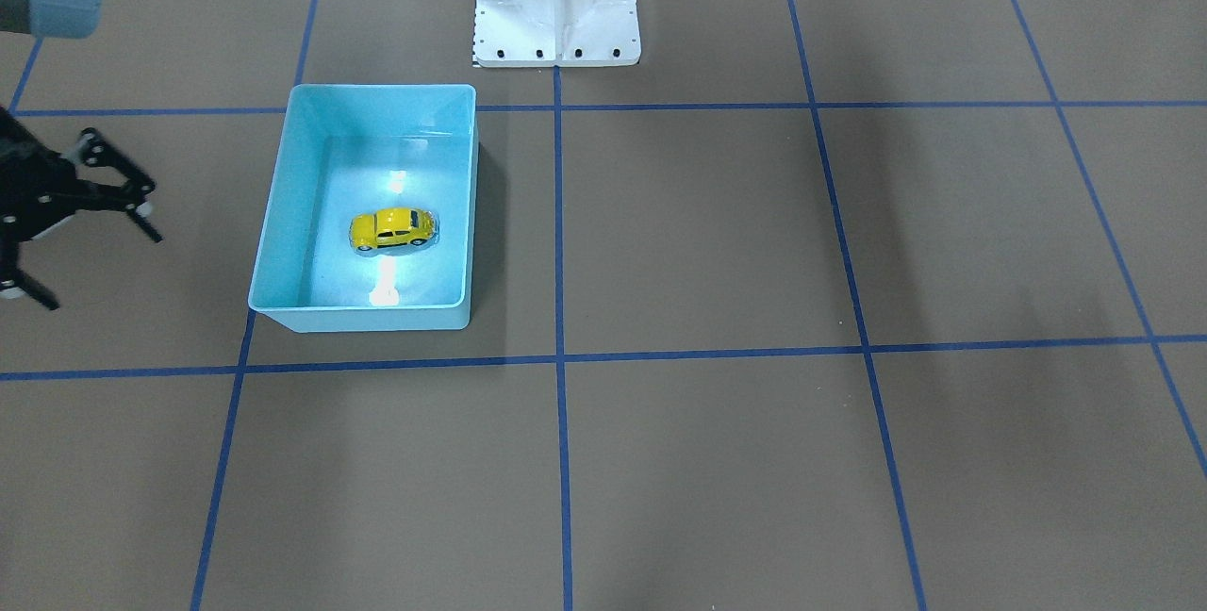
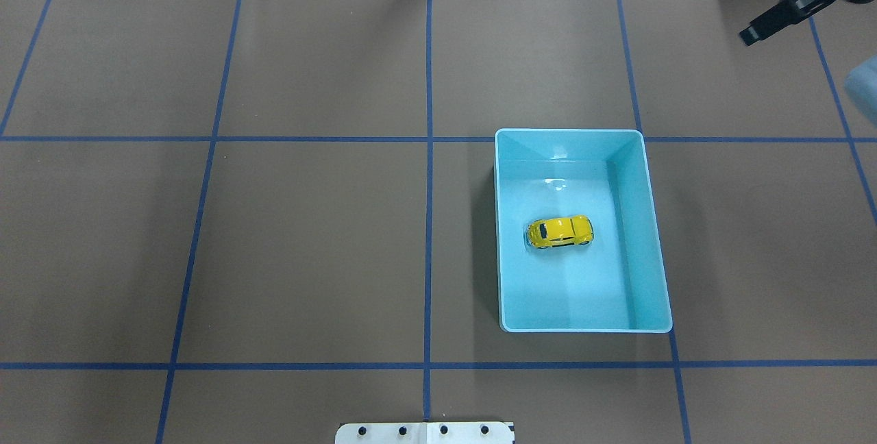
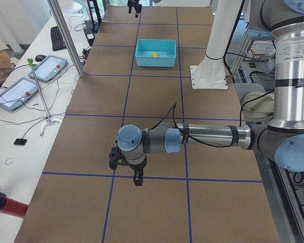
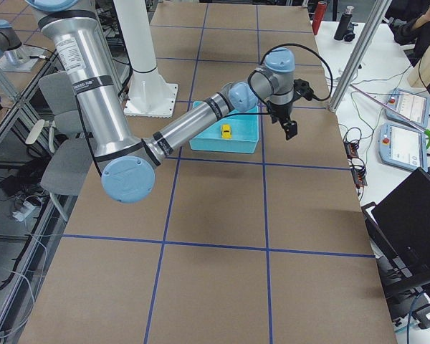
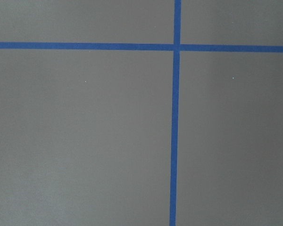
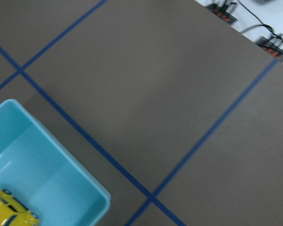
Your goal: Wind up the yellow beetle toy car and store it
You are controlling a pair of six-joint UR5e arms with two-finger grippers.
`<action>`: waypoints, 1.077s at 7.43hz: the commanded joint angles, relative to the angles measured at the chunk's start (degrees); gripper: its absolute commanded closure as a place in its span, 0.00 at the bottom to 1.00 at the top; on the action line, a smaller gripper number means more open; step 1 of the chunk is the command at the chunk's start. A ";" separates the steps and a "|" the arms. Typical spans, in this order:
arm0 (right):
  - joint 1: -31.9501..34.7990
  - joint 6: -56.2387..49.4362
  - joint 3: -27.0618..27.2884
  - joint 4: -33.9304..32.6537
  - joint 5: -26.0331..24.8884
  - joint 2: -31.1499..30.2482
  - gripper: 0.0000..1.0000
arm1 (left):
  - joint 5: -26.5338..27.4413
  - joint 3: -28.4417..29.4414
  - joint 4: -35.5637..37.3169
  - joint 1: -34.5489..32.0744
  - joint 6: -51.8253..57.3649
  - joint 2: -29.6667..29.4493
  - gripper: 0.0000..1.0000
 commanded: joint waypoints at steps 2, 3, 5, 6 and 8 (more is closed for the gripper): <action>10.33 0.89 -13.47 -3.51 0.23 -9.24 0.00 | -0.03 0.00 0.09 0.00 0.00 0.00 0.00; 10.25 0.98 -16.38 -0.37 0.23 -10.04 0.00 | -0.03 0.00 0.09 0.00 0.00 0.08 0.00; 10.25 1.15 -16.77 2.65 0.31 -11.27 0.00 | -0.03 -0.43 0.17 -0.09 0.00 0.52 0.00; 10.25 1.07 -16.76 2.91 0.31 -11.28 0.00 | -0.03 -0.44 0.17 -0.09 0.00 0.61 0.00; 10.25 1.24 -16.94 2.92 0.31 -11.28 0.00 | -0.03 -0.44 0.17 -0.09 0.00 0.61 0.00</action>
